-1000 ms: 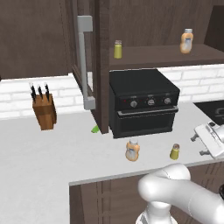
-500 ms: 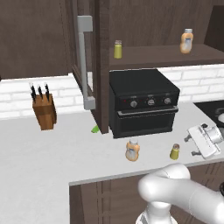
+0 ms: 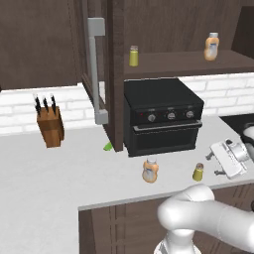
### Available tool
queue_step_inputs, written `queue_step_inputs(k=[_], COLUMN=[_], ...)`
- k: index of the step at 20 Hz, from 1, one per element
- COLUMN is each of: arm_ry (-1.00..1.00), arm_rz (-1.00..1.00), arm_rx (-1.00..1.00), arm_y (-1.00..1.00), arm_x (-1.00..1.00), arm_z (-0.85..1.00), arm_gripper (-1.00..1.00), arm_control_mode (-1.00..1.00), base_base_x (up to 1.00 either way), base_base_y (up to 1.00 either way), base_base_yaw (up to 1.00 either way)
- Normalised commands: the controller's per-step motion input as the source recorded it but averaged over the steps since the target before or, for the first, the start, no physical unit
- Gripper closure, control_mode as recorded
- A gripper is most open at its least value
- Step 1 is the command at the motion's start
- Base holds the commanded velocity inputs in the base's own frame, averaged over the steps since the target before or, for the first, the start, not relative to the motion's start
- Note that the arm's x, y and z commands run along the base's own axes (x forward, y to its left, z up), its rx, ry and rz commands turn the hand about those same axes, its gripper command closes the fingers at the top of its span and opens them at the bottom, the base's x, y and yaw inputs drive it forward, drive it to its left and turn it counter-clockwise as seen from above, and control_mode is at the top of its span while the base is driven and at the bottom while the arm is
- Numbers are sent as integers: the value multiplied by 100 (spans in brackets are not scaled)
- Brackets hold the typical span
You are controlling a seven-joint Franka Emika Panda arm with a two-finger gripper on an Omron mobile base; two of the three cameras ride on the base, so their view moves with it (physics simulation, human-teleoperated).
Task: Put the shaker and condiment bottle from the counter next to their counterparts in the cabinet.
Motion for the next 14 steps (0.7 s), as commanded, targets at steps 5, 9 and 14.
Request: queue_step_inputs(k=[5, 9, 14], arm_ry=[0, 0, 0], arm_rz=[0, 0, 0], arm_rx=[1, 0, 0], arm_y=[0, 0, 0], arm_x=[17, 3, -15], arm_z=[-7, 0, -3], arm_gripper=[-100, -100, -100], arm_control_mode=[-100, -100, -100], base_base_x=[0, 0, 0], base_base_y=[0, 0, 0], base_base_yaw=[0, 0, 0])
